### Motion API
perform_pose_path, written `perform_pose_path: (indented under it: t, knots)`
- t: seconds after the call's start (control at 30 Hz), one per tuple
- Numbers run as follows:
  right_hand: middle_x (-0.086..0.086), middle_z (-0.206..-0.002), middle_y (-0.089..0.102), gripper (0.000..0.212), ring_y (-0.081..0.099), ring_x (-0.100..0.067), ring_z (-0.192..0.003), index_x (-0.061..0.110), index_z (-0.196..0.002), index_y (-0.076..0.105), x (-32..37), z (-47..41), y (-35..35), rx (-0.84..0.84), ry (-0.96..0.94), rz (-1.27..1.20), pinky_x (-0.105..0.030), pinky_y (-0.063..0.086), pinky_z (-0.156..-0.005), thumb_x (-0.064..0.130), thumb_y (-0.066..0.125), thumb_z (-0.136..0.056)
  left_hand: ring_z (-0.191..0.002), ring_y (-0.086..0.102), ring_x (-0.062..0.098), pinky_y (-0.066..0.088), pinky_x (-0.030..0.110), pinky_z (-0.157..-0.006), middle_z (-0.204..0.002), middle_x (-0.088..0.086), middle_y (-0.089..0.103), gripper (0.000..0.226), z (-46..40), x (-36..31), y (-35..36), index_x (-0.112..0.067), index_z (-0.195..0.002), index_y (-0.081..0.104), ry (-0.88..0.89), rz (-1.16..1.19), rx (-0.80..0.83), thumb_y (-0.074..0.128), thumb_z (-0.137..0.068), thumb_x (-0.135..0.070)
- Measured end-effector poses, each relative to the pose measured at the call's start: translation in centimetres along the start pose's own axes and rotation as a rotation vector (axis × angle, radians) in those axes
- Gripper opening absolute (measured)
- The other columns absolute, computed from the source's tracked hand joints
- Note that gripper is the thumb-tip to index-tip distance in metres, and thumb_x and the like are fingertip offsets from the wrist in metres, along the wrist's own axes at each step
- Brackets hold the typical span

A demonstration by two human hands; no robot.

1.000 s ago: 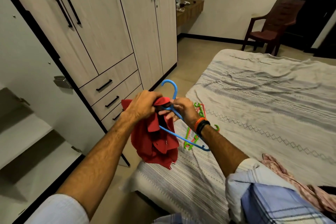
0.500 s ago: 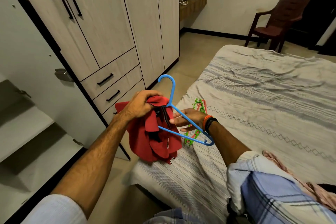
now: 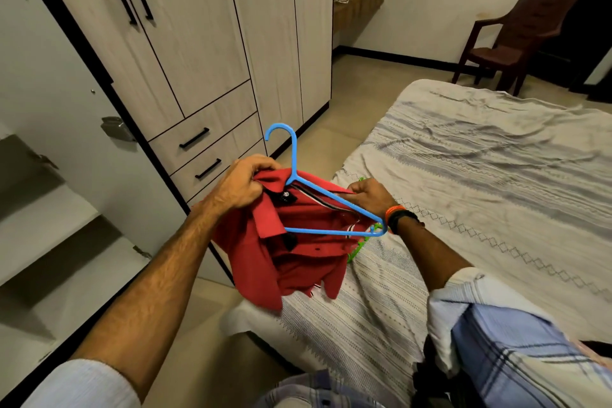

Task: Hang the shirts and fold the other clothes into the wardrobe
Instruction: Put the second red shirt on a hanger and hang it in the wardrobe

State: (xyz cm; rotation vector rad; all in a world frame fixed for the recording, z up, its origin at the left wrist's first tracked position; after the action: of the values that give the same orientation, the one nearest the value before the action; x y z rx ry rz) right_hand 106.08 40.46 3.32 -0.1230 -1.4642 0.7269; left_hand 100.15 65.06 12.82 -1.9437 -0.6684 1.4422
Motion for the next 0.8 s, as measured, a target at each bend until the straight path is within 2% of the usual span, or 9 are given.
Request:
perform_pose_path:
  t: [0.17,0.27,0.33,0.43,0.53,0.6,0.63,0.67,0.8]
  knots:
    - [0.0,-0.05,0.044,0.054,0.038,-0.013,-0.044,0.016,-0.05,0.045,-0.3,0.0,-0.6,0.13,0.039,0.119,-0.024,0.03,-0.043,0.036,0.095,-0.058,-0.091,0.069,0.019,0.055,0.039,-0.089,-0.092,0.001,0.074,0.044,-0.2,-0.4,-0.1,-0.014,-0.094,0.073,-0.062,0.042,-0.02,0.045,-0.061,-0.006]
    - [-0.002,-0.051,0.046,0.046,0.04,-0.012,-0.044,0.012,-0.053,0.051,-0.8,-0.5,-0.9,0.104,0.021,0.089,-0.025,0.033,-0.047,0.033,0.089,-0.07,-0.082,0.069,0.015,0.057,0.036,-0.081,-0.082,-0.006,0.073,0.018,-0.2,-0.5,0.1,-0.023,-0.087,0.074,-0.082,0.056,-0.066,0.07,-0.069,-0.022]
    - [0.001,-0.051,0.043,0.045,0.037,-0.012,-0.046,0.017,-0.051,0.049,-1.2,-0.6,-0.7,0.131,0.029,0.001,-0.026,0.032,-0.05,0.028,0.08,-0.082,-0.069,0.064,0.007,0.055,0.03,-0.07,-0.073,-0.012,0.07,0.025,0.0,-0.6,0.1,-0.027,-0.082,0.072,-0.097,0.047,-0.11,0.087,-0.064,-0.036]
    - [0.009,-0.046,0.044,0.042,0.038,-0.005,-0.041,0.018,-0.053,0.052,-1.0,-0.4,-0.4,0.139,0.051,-0.234,-0.02,0.034,-0.047,0.016,0.068,-0.092,-0.066,0.062,0.008,0.051,0.028,-0.064,-0.069,-0.01,0.069,0.035,0.1,-0.8,0.2,-0.027,-0.082,0.074,-0.103,0.037,-0.204,0.089,-0.059,-0.047]
    - [0.008,-0.052,0.05,0.035,0.045,-0.006,-0.045,0.017,-0.06,0.059,-2.2,-0.8,-0.3,0.087,0.13,-0.352,-0.021,0.039,-0.048,0.019,0.066,-0.094,-0.067,0.061,0.011,0.05,0.032,-0.062,-0.07,-0.007,0.066,0.038,-0.1,-1.2,0.5,-0.023,-0.084,0.073,-0.077,-0.022,-0.269,0.083,-0.062,-0.053]
    - [0.008,-0.065,0.062,0.011,0.057,-0.009,-0.056,0.011,-0.085,0.067,-5.0,-2.1,-0.3,0.063,0.111,-0.343,-0.033,0.055,-0.054,0.015,0.065,-0.095,-0.073,0.065,0.014,0.055,0.036,-0.07,-0.08,-0.007,0.069,0.039,-0.2,-1.2,0.7,-0.025,-0.098,0.07,-0.071,-0.05,-0.284,0.076,-0.067,-0.048]
    - [0.005,-0.074,0.067,0.009,0.062,-0.012,-0.063,0.007,-0.101,0.067,-6.4,-2.8,0.1,0.067,0.109,-0.346,-0.045,0.06,-0.061,0.011,0.063,-0.095,-0.077,0.066,0.016,0.056,0.037,-0.073,-0.084,-0.007,0.07,0.043,-0.1,-1.3,0.8,-0.029,-0.109,0.066,-0.075,-0.06,-0.282,0.073,-0.069,-0.042]
    - [0.002,-0.08,0.069,0.017,0.063,-0.015,-0.067,0.005,-0.111,0.066,-7.4,-3.3,0.3,0.068,0.125,-0.374,-0.049,0.06,-0.063,0.01,0.061,-0.096,-0.078,0.066,0.019,0.056,0.038,-0.074,-0.088,-0.005,0.07,0.05,-0.1,-1.4,1.0,-0.033,-0.119,0.059,-0.084,-0.073,-0.274,0.072,-0.072,-0.035]
    - [0.004,-0.074,0.072,0.014,0.063,-0.01,-0.059,0.005,-0.104,0.071,-3.2,-0.1,-0.4,0.02,0.086,-0.482,-0.025,0.052,-0.05,0.009,0.061,-0.095,-0.091,0.066,0.024,0.055,0.043,-0.082,-0.104,0.0,0.068,0.058,0.0,-2.0,1.5,-0.032,-0.132,0.047,-0.098,-0.125,-0.285,0.07,-0.08,-0.018]
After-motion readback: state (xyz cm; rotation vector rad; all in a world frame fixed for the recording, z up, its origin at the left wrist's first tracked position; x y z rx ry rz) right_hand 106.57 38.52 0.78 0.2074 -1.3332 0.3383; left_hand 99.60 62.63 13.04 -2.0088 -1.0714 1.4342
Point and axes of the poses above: each hand's wrist, its own z-axis away from the middle knuckle, its own y-axis out of the palm, x = y × z, the point moved 7 cm from there along -z, towards the middle knuckle
